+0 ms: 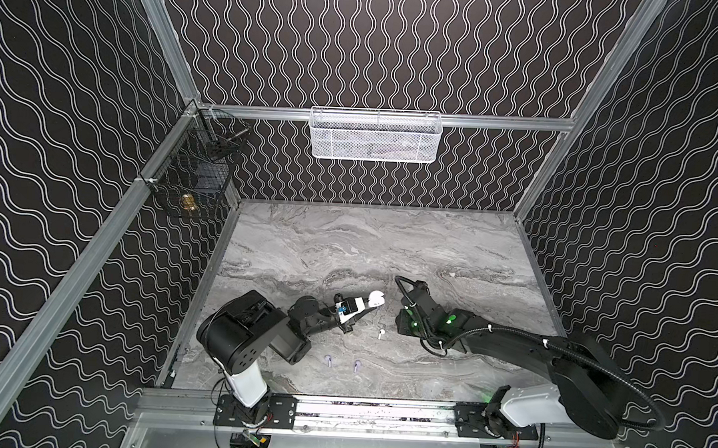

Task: Insert the wireless bluetooth earbuds into the charging case
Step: 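Lower the right gripper and close it on the white earbud, then lift the earbud with the right gripper and carry it toward the case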

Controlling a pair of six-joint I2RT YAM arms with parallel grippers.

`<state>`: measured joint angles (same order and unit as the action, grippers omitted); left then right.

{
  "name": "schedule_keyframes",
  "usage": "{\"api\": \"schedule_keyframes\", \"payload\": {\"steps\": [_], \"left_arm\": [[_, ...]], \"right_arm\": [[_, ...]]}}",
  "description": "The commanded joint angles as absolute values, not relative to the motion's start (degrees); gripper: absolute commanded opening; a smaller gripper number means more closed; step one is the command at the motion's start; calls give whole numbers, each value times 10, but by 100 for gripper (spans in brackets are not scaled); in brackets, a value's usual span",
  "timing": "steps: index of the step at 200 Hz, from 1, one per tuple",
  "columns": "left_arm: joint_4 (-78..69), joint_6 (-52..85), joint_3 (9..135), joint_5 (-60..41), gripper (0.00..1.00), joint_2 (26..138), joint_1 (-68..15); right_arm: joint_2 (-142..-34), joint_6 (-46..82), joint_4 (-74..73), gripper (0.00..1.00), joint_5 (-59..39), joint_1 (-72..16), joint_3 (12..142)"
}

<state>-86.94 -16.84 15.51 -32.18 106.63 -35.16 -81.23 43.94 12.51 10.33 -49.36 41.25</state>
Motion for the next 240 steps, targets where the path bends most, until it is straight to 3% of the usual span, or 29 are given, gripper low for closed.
{"api": "schedule_keyframes", "payload": {"steps": [1,126,240], "left_arm": [[-889,-170,159,-313,18,1066,-351],[-889,-153,165,-271,17,1069,-344],[-889,-138,172,-248,18,1072,-333]], "right_arm": [[-829,444,96,41,98,-500,424],[-913,452,51,43,63,-529,453],[-936,467,68,37,65,-552,453]]}}
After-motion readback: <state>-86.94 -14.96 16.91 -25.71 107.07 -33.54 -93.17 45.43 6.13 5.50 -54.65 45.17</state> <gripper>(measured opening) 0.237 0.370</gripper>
